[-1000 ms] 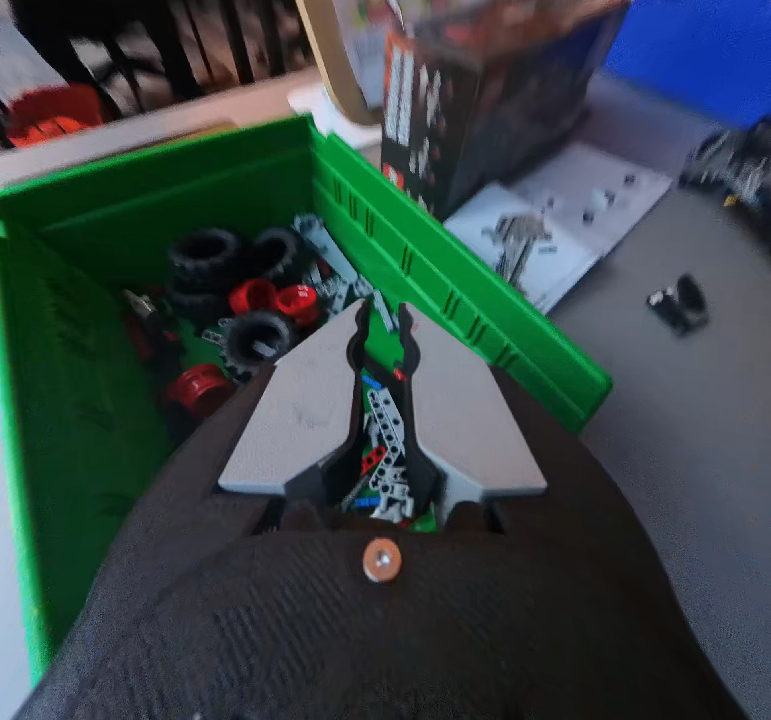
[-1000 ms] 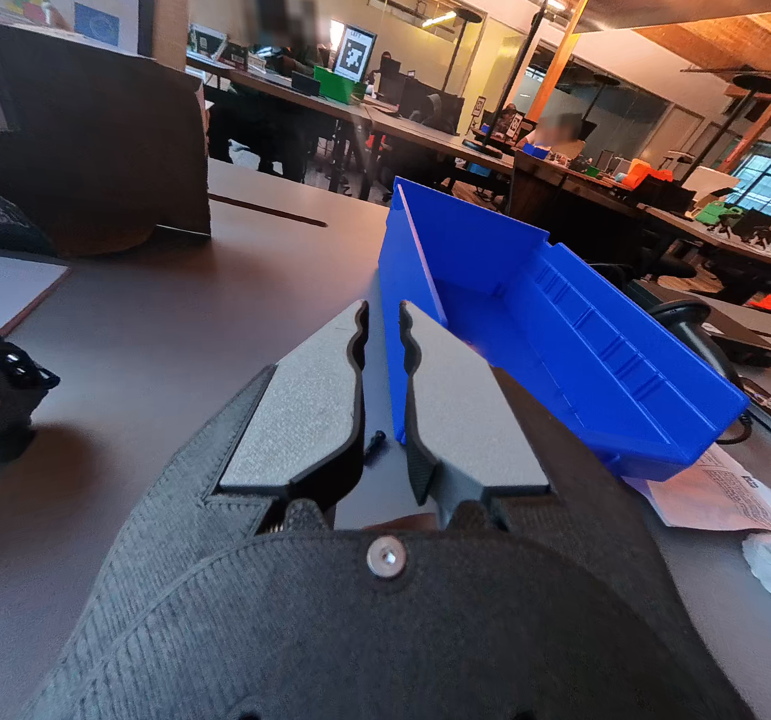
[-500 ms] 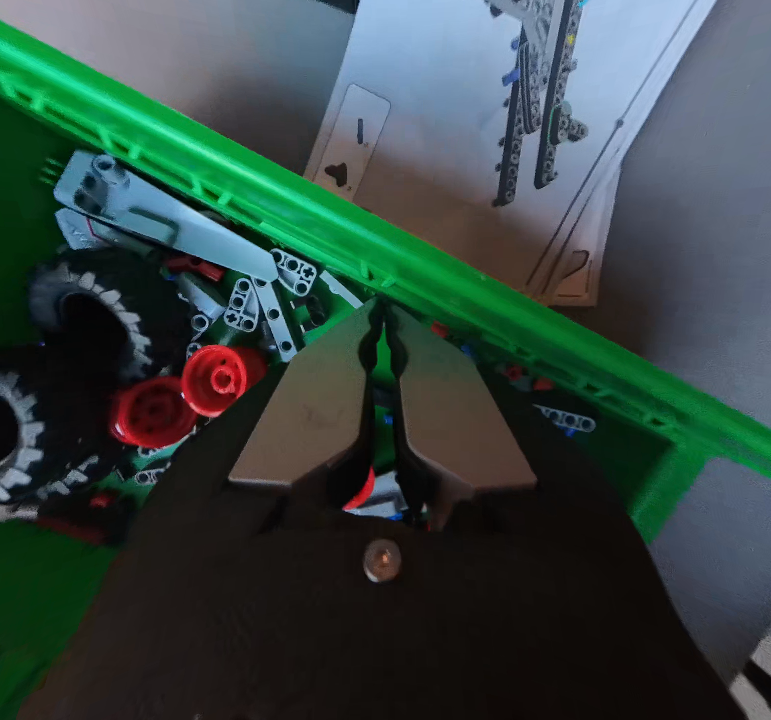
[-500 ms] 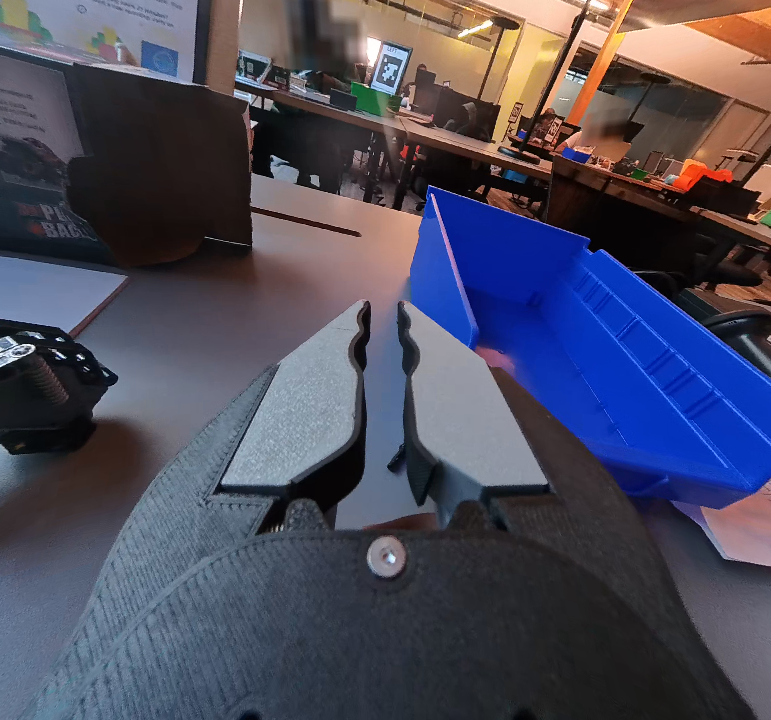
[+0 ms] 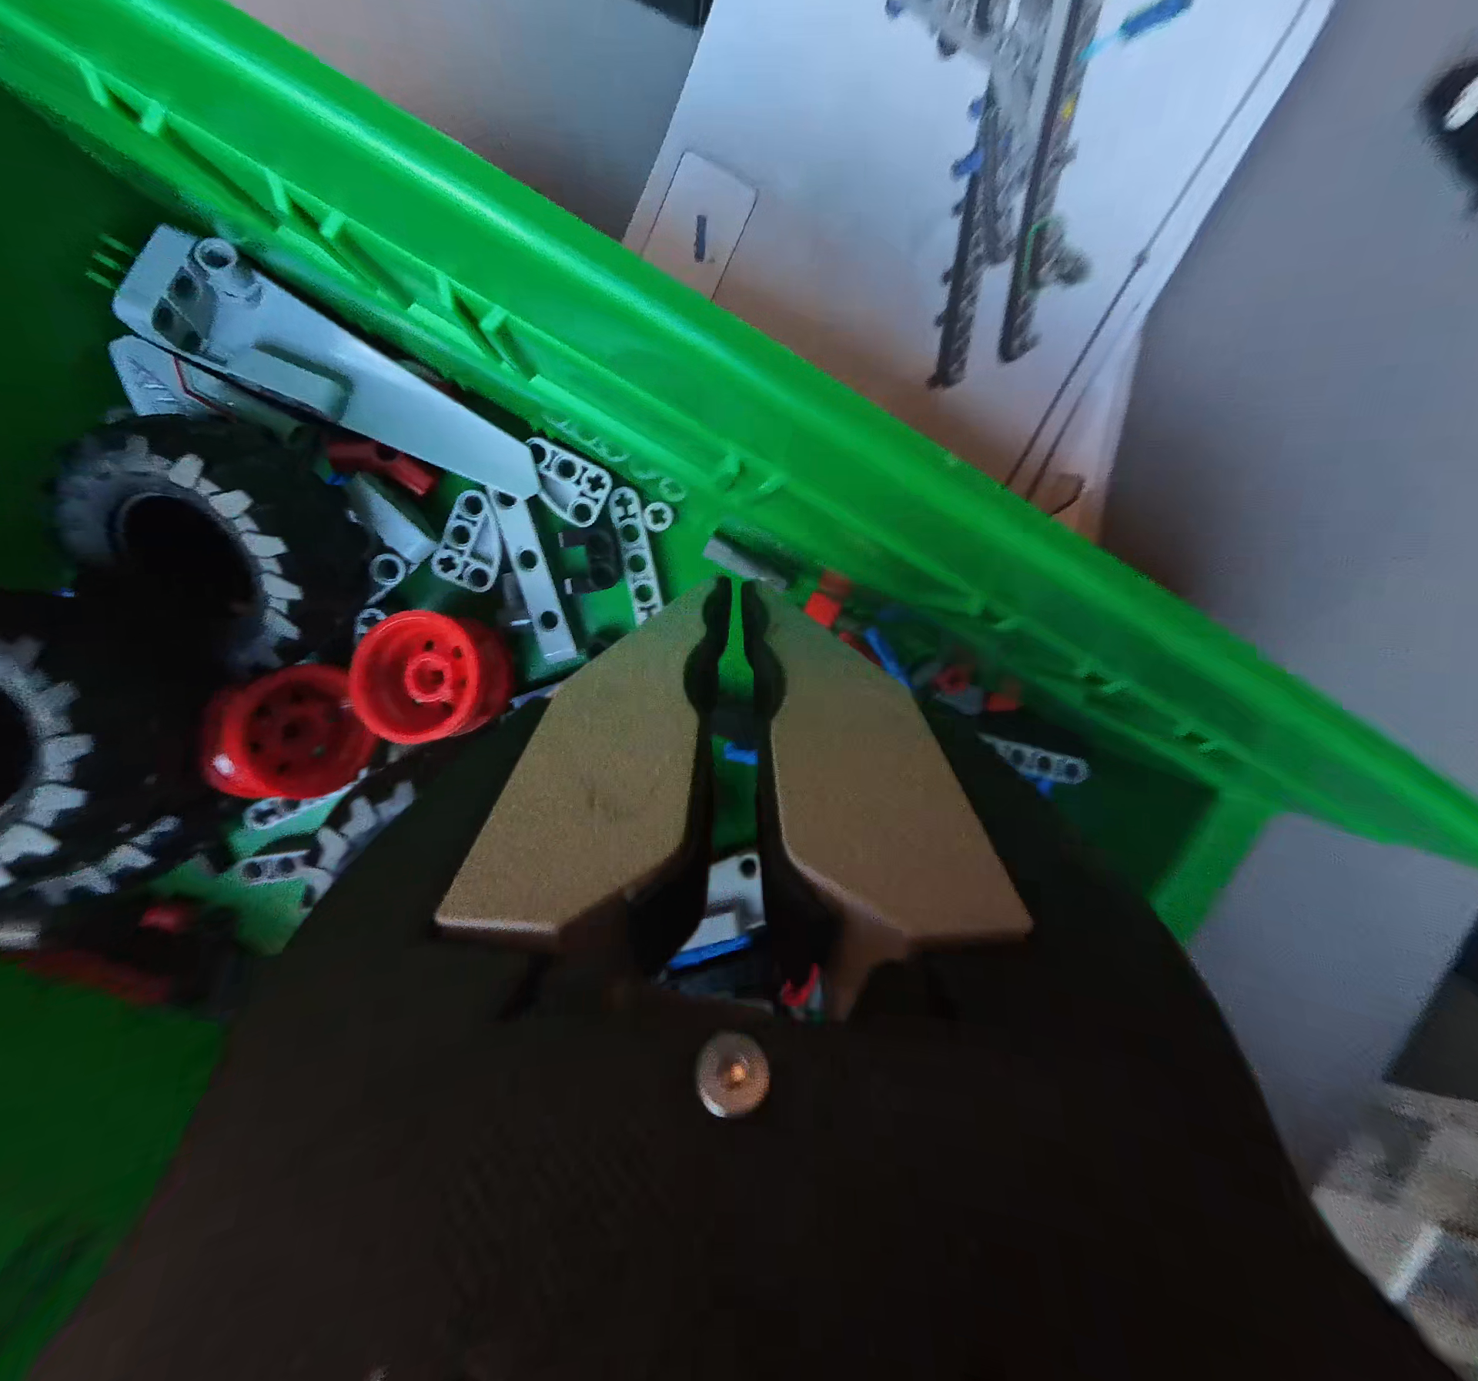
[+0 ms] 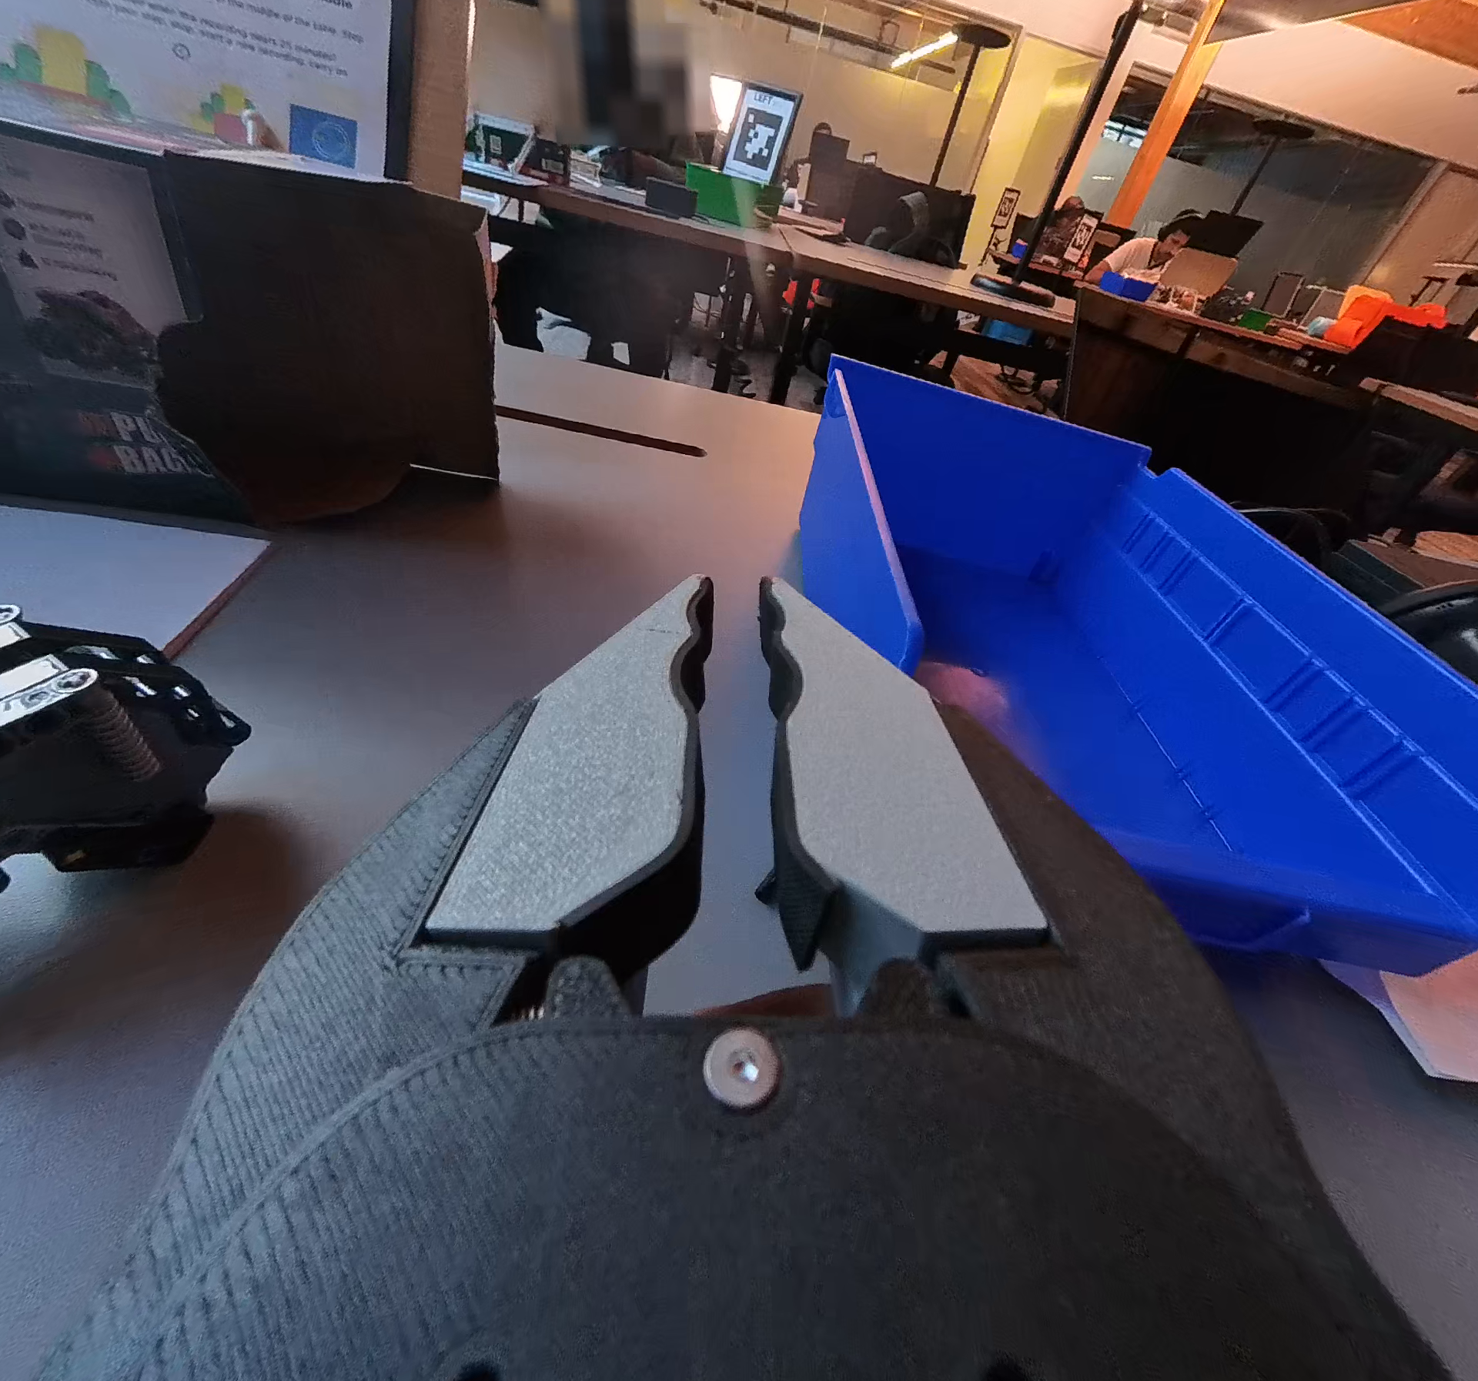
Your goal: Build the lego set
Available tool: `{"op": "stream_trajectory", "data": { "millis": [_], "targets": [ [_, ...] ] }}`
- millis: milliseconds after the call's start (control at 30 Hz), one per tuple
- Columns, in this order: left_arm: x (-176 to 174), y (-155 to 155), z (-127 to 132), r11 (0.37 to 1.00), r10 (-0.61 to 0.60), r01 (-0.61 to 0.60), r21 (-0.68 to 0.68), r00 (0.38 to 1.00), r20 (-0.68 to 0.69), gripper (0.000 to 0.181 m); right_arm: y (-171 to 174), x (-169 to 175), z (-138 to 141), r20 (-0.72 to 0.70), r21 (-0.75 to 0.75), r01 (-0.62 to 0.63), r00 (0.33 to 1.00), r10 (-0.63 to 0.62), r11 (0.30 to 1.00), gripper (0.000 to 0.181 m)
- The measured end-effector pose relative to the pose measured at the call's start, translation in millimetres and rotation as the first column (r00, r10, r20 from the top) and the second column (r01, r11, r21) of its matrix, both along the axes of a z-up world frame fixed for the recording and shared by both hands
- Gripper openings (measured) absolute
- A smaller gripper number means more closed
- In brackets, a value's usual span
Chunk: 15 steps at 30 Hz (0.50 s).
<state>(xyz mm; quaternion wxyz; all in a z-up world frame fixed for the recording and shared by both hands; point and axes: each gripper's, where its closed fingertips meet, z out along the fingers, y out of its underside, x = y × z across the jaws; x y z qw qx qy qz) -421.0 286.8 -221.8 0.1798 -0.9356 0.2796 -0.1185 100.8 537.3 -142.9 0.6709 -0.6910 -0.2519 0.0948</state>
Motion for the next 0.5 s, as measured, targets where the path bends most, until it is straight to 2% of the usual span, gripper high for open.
{"op": "stream_trajectory", "data": {
  "millis": [33, 133, 200, 300, 333, 400, 500],
  "targets": [
    [2.7, 0.0, 0.2, 1.0, 0.03, -0.029, -0.01, 0.999, 0.025, 0.0, -0.1, 0.2, 0.4, -0.005, 0.0, -0.002, 1.0, 0.002, 1.0, 0.008],
    [2.6, -1.0, -10.8, 0.992, 0.11, -0.109, -0.063, 0.994, 0.009, 0.011, -0.3, 0.8, 1.7, -0.024, -0.002, -0.008, 1.0, 0.008, 1.0, 0.008],
    [6.1, 2.0, -11.8, 0.989, 0.14, -0.139, -0.058, 0.99, 0.022, 0.0, 0.1, 1.7, 1.7, -0.035, -0.009, -0.009, 0.999, 0.009, 1.0, 0.008],
    [3.3, 3.6, -12.1, 0.997, 0.075, -0.074, 0.021, 0.996, -0.044, 0.0, 0.7, 2.8, 0.8, -0.055, -0.024, -0.015, 0.998, 0.013, 1.0, 0.007],
    [-5.6, 1.8, -17.0, 0.996, 0.088, -0.087, 0.015, 0.989, -0.117, 0.0, 0.8, 3.0, 0.8, -0.062, -0.027, -0.017, 0.998, 0.015, 0.999, 0.007],
    [-11.7, 0.0, -18.2, 0.995, 0.101, -0.1, 0.014, 0.98, -0.174, 0.0, 0.7, 3.7, 1.4, -0.072, -0.029, -0.019, 0.997, 0.017, 0.999, 0.007],
    [-12.3, 3.4, -18.2, 0.99, 0.139, -0.138, 0.016, 0.976, -0.168, 0.0, 0.7, 3.9, 1.2, -0.078, -0.032, -0.021, 0.997, 0.019, 0.999, 0.007]
  ]
}}
